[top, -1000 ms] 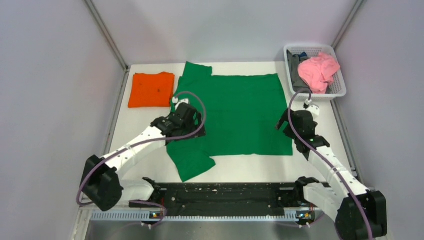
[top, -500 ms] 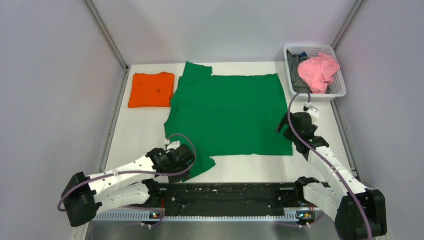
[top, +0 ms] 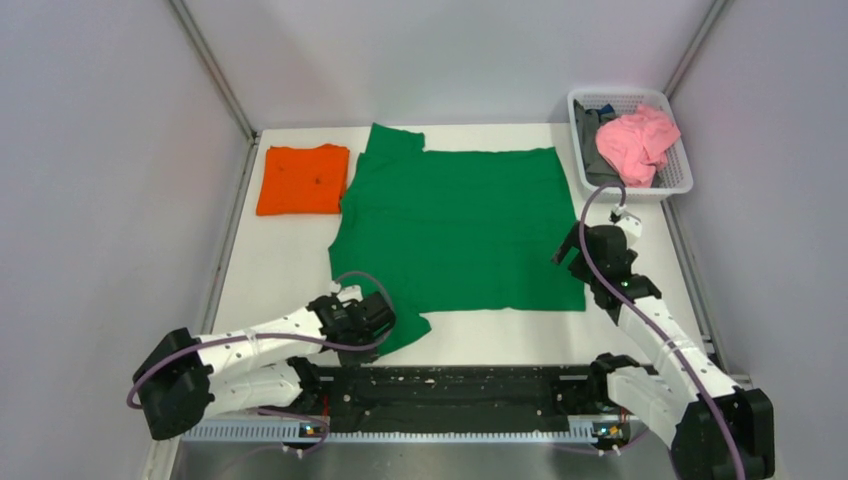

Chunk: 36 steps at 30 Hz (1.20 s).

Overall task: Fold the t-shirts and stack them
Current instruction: Grab the side of the flattened tshirt closest away from the robot with both arms

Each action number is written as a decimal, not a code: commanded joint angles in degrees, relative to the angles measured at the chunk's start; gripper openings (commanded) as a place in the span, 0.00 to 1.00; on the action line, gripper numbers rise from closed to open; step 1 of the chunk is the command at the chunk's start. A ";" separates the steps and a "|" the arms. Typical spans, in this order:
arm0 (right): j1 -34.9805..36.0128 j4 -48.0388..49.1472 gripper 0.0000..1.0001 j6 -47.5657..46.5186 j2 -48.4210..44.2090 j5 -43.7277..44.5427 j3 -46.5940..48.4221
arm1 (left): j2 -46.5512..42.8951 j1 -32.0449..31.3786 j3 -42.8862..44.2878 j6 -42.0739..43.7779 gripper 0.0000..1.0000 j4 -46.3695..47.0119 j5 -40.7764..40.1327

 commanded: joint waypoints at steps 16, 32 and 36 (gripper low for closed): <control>-0.26 -8.01 0.98 4.10 -4.84 2.85 0.58 | 4.74 0.01 2.29 3.07 0.00 6.51 -6.10; -0.28 -11.77 0.64 11.75 -17.43 -1.55 -12.22 | -5.62 0.01 3.77 3.63 0.00 4.52 -7.65; -0.24 -11.43 0.57 12.45 -16.51 -1.31 -12.87 | -7.31 0.01 3.49 3.34 0.00 4.33 -7.79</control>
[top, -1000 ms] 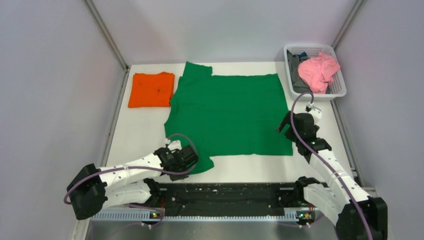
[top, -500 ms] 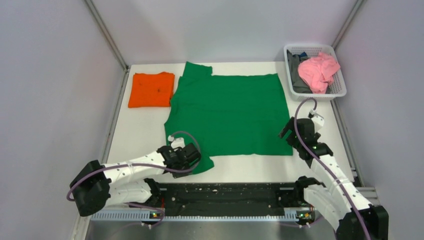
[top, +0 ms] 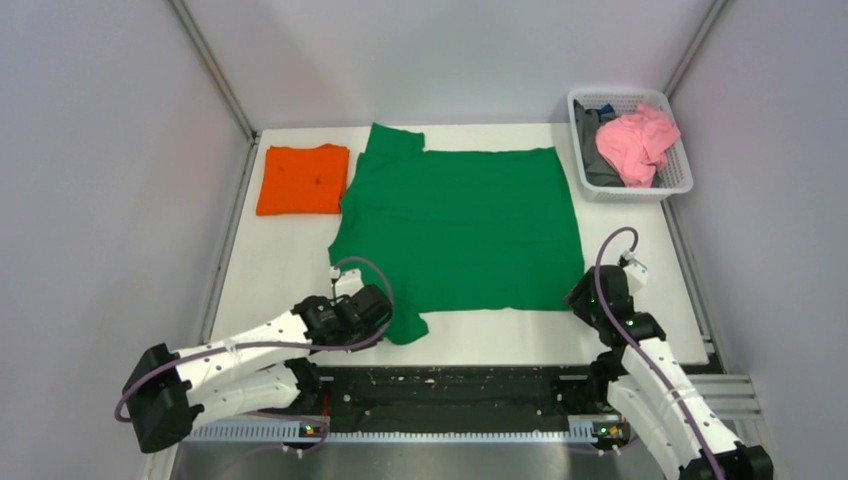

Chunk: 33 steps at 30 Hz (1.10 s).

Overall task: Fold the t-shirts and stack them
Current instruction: Grab the side of the flattened tshirt closest away from the robot with both arms

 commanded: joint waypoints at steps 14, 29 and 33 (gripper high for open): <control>-0.22 -2.49 0.57 3.01 6.42 0.49 3.69 | -2.54 0.05 1.83 -0.92 0.00 -1.74 -3.71; -0.27 6.78 0.39 2.59 15.54 -0.01 0.71 | -2.80 0.05 3.22 0.80 0.00 -0.36 -4.55; -0.29 7.97 0.13 1.31 16.43 0.51 2.01 | -2.73 0.14 4.31 1.86 0.00 2.00 -5.58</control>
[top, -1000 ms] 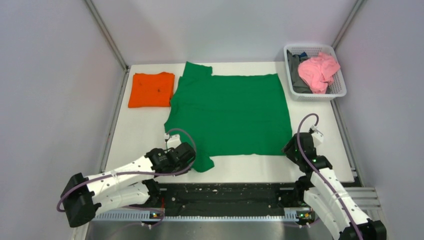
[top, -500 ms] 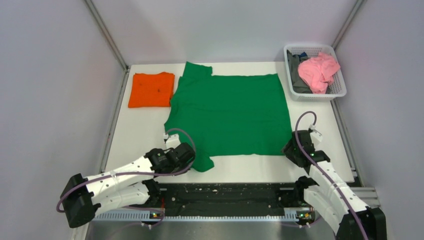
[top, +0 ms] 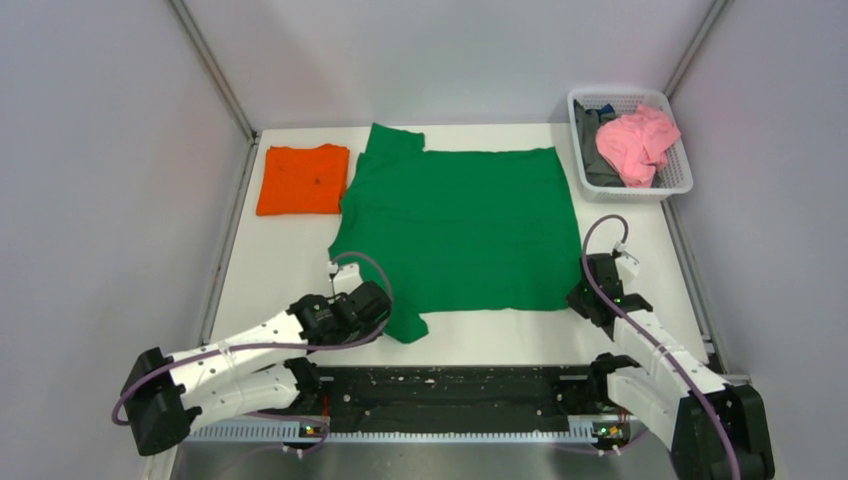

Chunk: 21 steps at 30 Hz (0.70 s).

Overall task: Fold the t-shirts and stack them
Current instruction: Grab the side of the flattened tshirt closest away from the robot with both arms, then fold the flattened tshirt in 1/3 of the way

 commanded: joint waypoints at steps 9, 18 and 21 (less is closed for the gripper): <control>-0.24 -1.90 0.02 -5.37 1.74 -2.18 6.13 | 1.73 4.34 10.63 10.75 0.00 11.95 -4.04; -0.23 -1.41 0.01 -7.78 11.55 -3.92 18.01 | 14.72 20.85 22.37 22.03 0.00 18.99 5.01; -0.52 -1.09 0.01 -8.62 15.73 -3.75 22.03 | 19.44 24.01 27.47 24.37 0.00 19.31 5.52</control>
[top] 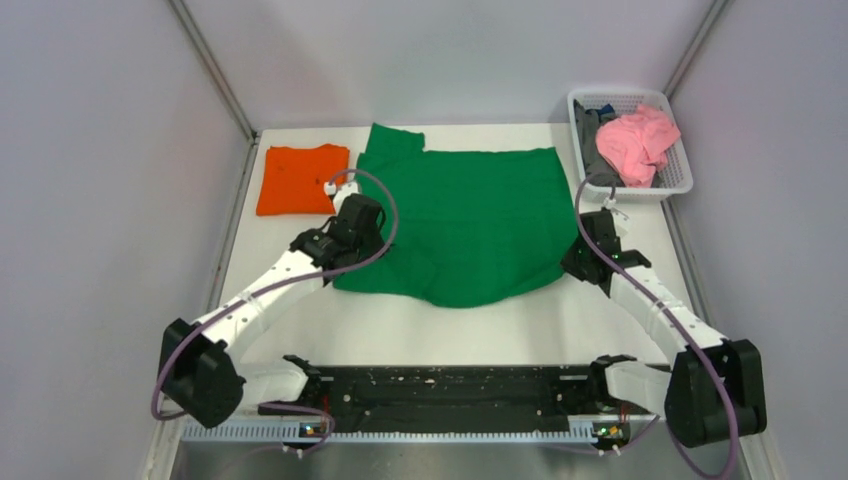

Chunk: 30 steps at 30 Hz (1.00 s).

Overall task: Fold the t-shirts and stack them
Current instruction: Fold the flattened tshirt in 1/3 of the way

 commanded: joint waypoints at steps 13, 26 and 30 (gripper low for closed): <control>-4.35 4.68 0.00 -2.76 15.15 0.37 15.65 | 14.05 14.18 15.18 14.72 0.00 12.49 6.29; -6.24 8.68 0.03 -3.21 21.65 0.08 19.70 | 22.01 18.79 21.73 18.25 0.00 17.05 9.20; -6.58 10.07 0.08 -3.24 25.68 0.88 22.17 | 29.69 19.90 27.76 18.35 0.08 14.77 10.84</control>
